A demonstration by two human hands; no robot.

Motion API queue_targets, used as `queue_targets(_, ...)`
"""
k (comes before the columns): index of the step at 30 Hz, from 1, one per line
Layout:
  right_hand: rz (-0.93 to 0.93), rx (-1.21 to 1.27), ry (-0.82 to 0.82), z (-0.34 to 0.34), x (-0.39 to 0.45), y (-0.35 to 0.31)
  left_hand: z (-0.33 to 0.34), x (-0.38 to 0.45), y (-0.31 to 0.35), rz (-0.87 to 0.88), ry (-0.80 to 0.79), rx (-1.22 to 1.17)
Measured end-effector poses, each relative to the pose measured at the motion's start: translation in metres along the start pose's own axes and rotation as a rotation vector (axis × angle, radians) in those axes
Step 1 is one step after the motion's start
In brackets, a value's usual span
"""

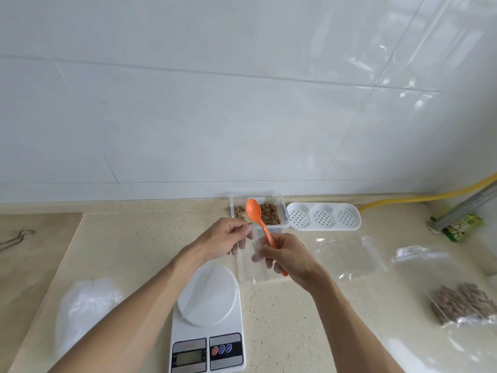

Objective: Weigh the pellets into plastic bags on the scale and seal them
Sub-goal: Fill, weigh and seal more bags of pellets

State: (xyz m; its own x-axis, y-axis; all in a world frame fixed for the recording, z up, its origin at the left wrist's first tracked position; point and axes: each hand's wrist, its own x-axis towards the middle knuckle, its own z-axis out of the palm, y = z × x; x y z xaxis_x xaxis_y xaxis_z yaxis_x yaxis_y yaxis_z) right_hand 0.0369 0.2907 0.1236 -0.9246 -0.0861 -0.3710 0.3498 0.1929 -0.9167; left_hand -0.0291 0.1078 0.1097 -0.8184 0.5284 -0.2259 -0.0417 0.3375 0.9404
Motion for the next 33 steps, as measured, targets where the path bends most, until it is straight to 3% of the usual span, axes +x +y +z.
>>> queue_targets(10, -0.047, 0.006, -0.091, 0.008, 0.01, -0.014, -0.017, -0.007, 0.008, 0.047, 0.022, -0.043)
queue_targets(17, -0.021, 0.058, -0.012, -0.002, 0.015, -0.014, -0.054, -0.018, -0.004, -0.066, -0.013, 0.077)
queue_targets(24, 0.062, -0.027, -0.113, 0.003, 0.016, -0.023, -0.059, -0.017, -0.002, 0.031, 0.029, 0.118)
queue_targets(33, 0.045, 0.324, 0.021, 0.001, 0.024, -0.013, -0.058, -0.013, -0.017, 0.101, 0.172, 0.189)
